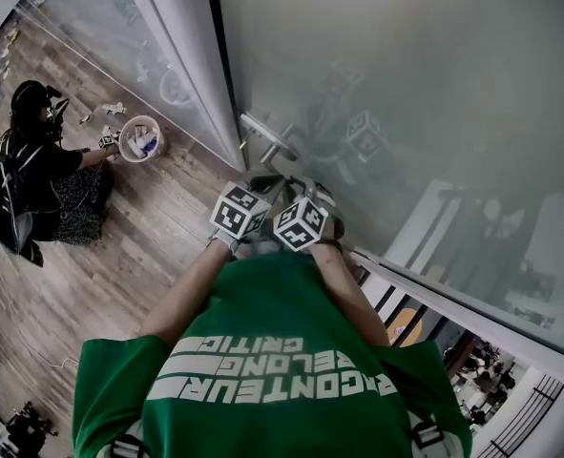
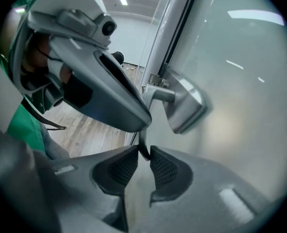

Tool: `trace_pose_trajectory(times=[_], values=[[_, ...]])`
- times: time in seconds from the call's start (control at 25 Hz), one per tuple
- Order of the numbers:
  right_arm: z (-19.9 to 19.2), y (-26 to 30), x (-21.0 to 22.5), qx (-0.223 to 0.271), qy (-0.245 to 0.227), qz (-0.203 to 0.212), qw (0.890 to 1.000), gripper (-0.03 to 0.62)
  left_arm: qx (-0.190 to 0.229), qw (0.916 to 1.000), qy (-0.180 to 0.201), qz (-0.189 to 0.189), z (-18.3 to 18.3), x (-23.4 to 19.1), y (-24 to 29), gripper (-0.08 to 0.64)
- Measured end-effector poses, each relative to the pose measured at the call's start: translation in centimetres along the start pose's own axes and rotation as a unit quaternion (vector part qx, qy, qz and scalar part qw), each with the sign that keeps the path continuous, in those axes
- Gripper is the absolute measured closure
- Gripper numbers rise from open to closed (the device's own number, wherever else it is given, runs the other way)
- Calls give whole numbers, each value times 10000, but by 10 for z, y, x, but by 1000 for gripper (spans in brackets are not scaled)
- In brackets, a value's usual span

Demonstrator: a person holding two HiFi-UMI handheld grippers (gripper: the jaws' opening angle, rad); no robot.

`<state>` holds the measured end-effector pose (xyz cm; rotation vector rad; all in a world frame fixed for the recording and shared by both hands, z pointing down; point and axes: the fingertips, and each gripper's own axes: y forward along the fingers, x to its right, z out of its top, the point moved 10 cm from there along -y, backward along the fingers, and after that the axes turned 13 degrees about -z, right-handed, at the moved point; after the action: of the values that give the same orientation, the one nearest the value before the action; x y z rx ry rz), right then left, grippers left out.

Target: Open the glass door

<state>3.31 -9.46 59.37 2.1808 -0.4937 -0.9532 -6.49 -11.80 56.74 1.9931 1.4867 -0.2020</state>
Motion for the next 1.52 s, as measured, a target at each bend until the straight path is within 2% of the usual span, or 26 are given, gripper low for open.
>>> trace_pose_trajectory(times=[0.36,0.68,0.96,1.2,1.52], values=[[-1,15,-3,77,-69,-7,9999,528,-81,9999,-61,15,-6,-8,5,545],[-6,5,10,259,-147,189,9994,531,-65,9999,-53,99,2,-1,4,543],[-5,-25,24,609,-512,-157,9967,520,193,9998,82,15,10,3,-3,545],[-3,-29,33,619,-140,42,9980,515,140,9998,124,88,13,1,-5,544],[-5,-25,40,639,-72,42,9979,514,148,9997,90,167,19,3,0,545]])
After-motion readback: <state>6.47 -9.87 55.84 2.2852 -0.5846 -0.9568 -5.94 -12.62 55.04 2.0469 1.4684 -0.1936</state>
